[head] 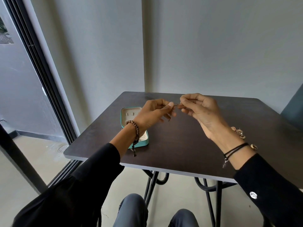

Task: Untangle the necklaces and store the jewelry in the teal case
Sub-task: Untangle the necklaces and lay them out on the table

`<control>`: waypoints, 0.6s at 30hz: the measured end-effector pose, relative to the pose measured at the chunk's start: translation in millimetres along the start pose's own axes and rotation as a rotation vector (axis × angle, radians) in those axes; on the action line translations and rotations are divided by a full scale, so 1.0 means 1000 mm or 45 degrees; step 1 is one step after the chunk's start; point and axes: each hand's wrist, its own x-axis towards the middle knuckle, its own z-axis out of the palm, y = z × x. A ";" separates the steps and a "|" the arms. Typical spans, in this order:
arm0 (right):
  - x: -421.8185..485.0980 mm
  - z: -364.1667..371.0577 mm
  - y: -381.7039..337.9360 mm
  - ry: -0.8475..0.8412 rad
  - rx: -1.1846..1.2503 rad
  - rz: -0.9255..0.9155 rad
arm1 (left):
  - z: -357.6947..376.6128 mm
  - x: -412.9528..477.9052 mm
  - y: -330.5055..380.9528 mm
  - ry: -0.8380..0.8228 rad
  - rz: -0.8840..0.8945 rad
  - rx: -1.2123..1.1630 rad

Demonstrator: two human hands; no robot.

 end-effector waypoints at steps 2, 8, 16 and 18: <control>-0.001 0.000 -0.001 0.006 0.017 -0.006 | 0.001 -0.001 0.001 0.000 0.001 -0.002; -0.001 -0.002 -0.004 0.028 0.069 -0.016 | 0.003 -0.002 0.004 0.008 0.012 -0.025; 0.000 -0.005 -0.003 0.034 -0.096 -0.071 | 0.007 -0.002 0.007 -0.023 0.062 -0.077; 0.000 -0.006 -0.002 0.037 -0.094 -0.082 | 0.008 -0.002 0.005 -0.012 0.098 -0.091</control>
